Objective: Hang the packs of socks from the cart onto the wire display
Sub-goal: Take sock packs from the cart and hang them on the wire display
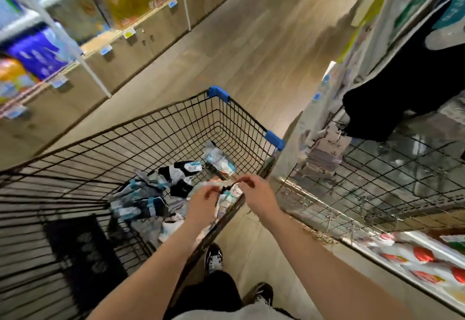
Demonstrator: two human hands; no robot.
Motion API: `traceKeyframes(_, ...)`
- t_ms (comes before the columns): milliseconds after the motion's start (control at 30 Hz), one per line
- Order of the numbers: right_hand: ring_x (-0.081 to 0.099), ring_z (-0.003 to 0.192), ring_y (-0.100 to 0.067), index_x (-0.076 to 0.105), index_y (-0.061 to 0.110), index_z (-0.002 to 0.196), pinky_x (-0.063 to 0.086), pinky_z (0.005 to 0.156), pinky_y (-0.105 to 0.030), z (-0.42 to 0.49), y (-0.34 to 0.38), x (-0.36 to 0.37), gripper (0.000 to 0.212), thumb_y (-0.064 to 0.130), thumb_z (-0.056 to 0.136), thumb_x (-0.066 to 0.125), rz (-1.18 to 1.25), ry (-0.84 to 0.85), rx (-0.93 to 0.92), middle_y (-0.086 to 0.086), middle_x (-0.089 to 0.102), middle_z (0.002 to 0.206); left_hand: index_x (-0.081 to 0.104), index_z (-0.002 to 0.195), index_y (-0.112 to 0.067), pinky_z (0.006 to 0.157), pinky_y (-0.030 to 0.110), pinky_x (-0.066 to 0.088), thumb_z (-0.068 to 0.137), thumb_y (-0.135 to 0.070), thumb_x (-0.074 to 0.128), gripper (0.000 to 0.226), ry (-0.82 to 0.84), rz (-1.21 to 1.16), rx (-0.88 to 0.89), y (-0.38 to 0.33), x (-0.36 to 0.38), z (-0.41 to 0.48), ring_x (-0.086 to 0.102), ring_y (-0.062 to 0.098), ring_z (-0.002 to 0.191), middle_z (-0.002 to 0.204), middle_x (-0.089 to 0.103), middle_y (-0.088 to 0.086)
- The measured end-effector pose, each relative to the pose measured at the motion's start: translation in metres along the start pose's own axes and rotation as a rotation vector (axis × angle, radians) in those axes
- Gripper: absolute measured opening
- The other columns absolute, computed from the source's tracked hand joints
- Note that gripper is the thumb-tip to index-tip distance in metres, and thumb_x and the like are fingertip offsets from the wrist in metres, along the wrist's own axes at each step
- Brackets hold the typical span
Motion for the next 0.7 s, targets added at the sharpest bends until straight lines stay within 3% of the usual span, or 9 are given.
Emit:
traceKeyframes(133,0.059,0.084,-0.009,0.068,0.021,0.113,0.048,0.07,-0.022,0.032,0.014,0.067,0.018,0.02,0.101,0.055,-0.064,0.107,0.017,0.007,0.064,0.106,0.067,0.097,-0.028,0.077,0.036,0.05,0.1,-0.015,0.05,0.022,-0.011,-0.083,-0.123,0.071,-0.029,0.022,0.063,0.028,0.085,0.093,0.07,0.002)
traceKeyframes(200,0.058,0.096,-0.012,0.069,0.016,0.118,0.05,0.089,-0.027,0.052,0.017,0.098,0.023,0.017,0.1,0.055,-0.134,0.163,0.025,0.012,0.059,0.1,0.066,0.087,-0.037,0.082,0.041,0.052,0.097,-0.018,0.057,0.023,-0.044,-0.129,-0.176,0.108,-0.041,0.042,0.064,0.027,0.087,0.09,0.068,-0.005)
traceKeyframes(267,0.061,0.101,-0.017,0.068,0.015,0.119,0.053,0.096,-0.035,0.073,0.013,0.129,0.024,0.017,0.1,0.054,-0.161,0.201,0.062,0.009,0.058,0.102,0.068,0.084,-0.045,0.087,0.053,0.055,0.088,-0.029,0.062,0.018,-0.055,-0.2,-0.225,0.163,-0.038,0.069,0.067,0.029,0.095,0.096,0.069,-0.009)
traceKeyframes(333,0.064,0.102,-0.022,0.069,0.015,0.119,0.054,0.095,-0.04,0.097,0.004,0.158,0.024,0.018,0.098,0.056,-0.173,0.222,0.101,0.004,0.061,0.106,0.069,0.084,-0.044,0.089,0.055,0.055,0.088,-0.027,0.06,0.019,-0.061,-0.237,-0.254,0.192,-0.038,0.089,0.067,0.029,0.099,0.097,0.069,-0.005)
traceKeyframes(433,0.063,0.091,-0.023,0.069,0.02,0.111,0.054,0.087,-0.041,0.132,-0.012,0.197,0.021,0.017,0.093,0.057,-0.157,0.237,0.187,-0.002,0.067,0.107,0.065,0.092,-0.034,0.091,0.043,0.052,0.099,-0.013,0.056,0.024,-0.06,-0.276,-0.316,0.184,-0.053,0.1,0.066,0.029,0.103,0.102,0.069,0.002)
traceKeyframes(500,0.063,0.096,-0.022,0.067,0.021,0.11,0.053,0.088,-0.038,0.153,-0.026,0.219,0.022,0.017,0.09,0.057,-0.114,0.221,0.273,-0.006,0.068,0.112,0.066,0.096,-0.029,0.088,0.038,0.049,0.099,-0.012,0.055,0.02,-0.065,-0.319,-0.338,0.194,-0.056,0.116,0.065,0.027,0.102,0.106,0.069,0.004)
traceKeyframes(633,0.056,0.093,-0.022,0.062,0.016,0.122,0.045,0.078,-0.033,0.197,-0.05,0.263,0.033,0.014,0.089,0.058,0.007,0.186,0.358,-0.015,0.064,0.122,0.063,0.106,-0.029,0.096,0.037,0.05,0.1,-0.013,0.052,0.02,-0.075,-0.311,-0.326,0.211,-0.062,0.156,0.064,0.019,0.106,0.107,0.068,-0.003)
traceKeyframes(700,0.056,0.095,-0.022,0.059,0.012,0.127,0.047,0.079,-0.035,0.215,-0.067,0.28,0.036,0.016,0.091,0.06,0.102,0.149,0.447,-0.015,0.064,0.121,0.064,0.109,-0.027,0.096,0.034,0.049,0.1,-0.011,0.051,0.022,-0.1,-0.307,-0.301,0.215,-0.066,0.178,0.064,0.018,0.107,0.111,0.069,0.0)
Point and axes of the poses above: each hand's wrist, its own z-axis towards the middle knuckle, its own x-axis out of the palm, y = z × x, the point moved 9 cm from there along z, towards the middle knuckle
